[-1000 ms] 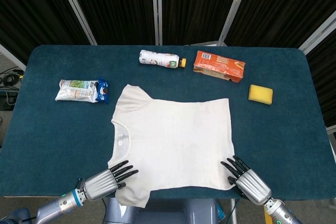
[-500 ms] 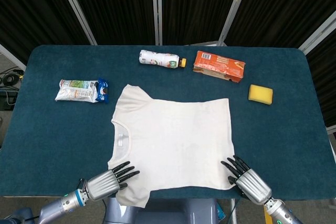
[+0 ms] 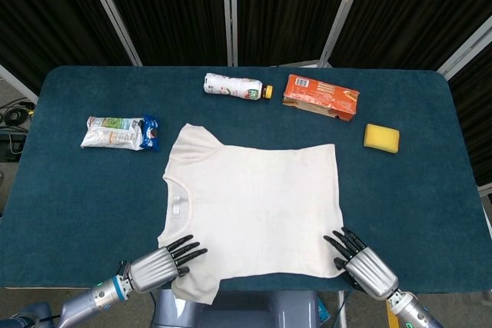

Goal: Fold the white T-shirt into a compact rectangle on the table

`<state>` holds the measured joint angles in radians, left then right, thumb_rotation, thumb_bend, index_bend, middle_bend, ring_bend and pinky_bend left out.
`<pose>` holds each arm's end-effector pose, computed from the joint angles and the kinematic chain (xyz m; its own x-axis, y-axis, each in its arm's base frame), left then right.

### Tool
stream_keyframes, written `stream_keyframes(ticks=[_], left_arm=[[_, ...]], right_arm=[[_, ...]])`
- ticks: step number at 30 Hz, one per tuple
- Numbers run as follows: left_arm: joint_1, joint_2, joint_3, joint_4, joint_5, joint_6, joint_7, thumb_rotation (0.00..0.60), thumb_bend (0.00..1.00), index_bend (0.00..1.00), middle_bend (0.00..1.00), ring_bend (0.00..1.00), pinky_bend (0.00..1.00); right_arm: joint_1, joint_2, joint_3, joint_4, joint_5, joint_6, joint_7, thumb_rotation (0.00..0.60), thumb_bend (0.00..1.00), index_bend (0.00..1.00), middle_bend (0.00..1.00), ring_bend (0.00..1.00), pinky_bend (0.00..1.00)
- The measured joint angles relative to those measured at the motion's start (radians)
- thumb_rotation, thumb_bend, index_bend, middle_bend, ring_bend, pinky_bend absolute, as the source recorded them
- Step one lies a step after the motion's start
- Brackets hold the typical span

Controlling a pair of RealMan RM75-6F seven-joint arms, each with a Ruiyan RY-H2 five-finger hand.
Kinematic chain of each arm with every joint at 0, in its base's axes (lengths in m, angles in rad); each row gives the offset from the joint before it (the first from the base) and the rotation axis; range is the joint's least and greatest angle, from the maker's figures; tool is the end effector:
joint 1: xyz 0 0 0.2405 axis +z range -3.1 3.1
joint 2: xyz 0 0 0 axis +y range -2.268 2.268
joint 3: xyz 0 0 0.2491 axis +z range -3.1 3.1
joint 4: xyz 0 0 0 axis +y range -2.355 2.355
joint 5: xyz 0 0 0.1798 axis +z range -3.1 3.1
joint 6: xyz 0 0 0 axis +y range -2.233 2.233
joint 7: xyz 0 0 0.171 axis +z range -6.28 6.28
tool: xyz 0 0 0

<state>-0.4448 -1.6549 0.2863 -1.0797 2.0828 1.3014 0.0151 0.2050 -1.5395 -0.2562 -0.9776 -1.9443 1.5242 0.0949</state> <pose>-0.2047 0.1762 -0.0501 0.6584 0.1696 0.7333 0.4488 -0.8706 -0.2016 -0.2813 -0.1663 0.0255 0.5710 -0.1818 0.8005 -0.7014 -0.6147 0.3607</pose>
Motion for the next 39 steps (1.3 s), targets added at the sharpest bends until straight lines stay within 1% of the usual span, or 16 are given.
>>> stream_keyframes(ticks=[9,15,19,28,34,39], left_arm=[[0.0,0.022,0.0,-0.03,-0.014,0.036,-0.01,0.6,0.57,0.69,0.0,0.0,0.0],[0.002,0.049,0.006,-0.069,-0.029,0.054,-0.043,0.6,0.58,0.7,0.0,0.0,0.0],[0.004,0.08,0.016,-0.12,-0.037,0.065,-0.062,0.6,0.58,0.7,0.0,0.0,0.0],[0.001,0.157,0.032,-0.251,-0.051,0.074,-0.082,0.6,0.59,0.69,0.0,0.0,0.0],[-0.004,0.223,0.051,-0.33,-0.04,0.077,-0.068,0.6,0.59,0.7,0.0,0.0,0.0],[-0.008,0.265,0.07,-0.366,-0.019,0.083,-0.059,0.6,0.59,0.7,0.0,0.0,0.0]], right_arm=[[-0.001,0.004,-0.003,-0.01,-0.005,0.011,0.005,0.6,0.45,0.72,0.09,0.0,0.0],[0.001,0.016,-0.004,-0.034,-0.009,0.026,0.027,0.6,0.45,0.72,0.09,0.0,0.0],[0.007,0.036,-0.009,-0.07,-0.022,0.045,0.046,0.6,0.45,0.72,0.09,0.0,0.0],[0.053,0.118,-0.022,-0.173,-0.088,0.062,0.033,0.6,0.45,0.72,0.1,0.0,0.0],[0.093,0.185,-0.038,-0.232,-0.132,0.042,0.004,0.6,0.44,0.72,0.11,0.0,0.0],[0.115,0.219,-0.049,-0.269,-0.154,0.027,0.0,0.6,0.45,0.73,0.11,0.0,0.0]])
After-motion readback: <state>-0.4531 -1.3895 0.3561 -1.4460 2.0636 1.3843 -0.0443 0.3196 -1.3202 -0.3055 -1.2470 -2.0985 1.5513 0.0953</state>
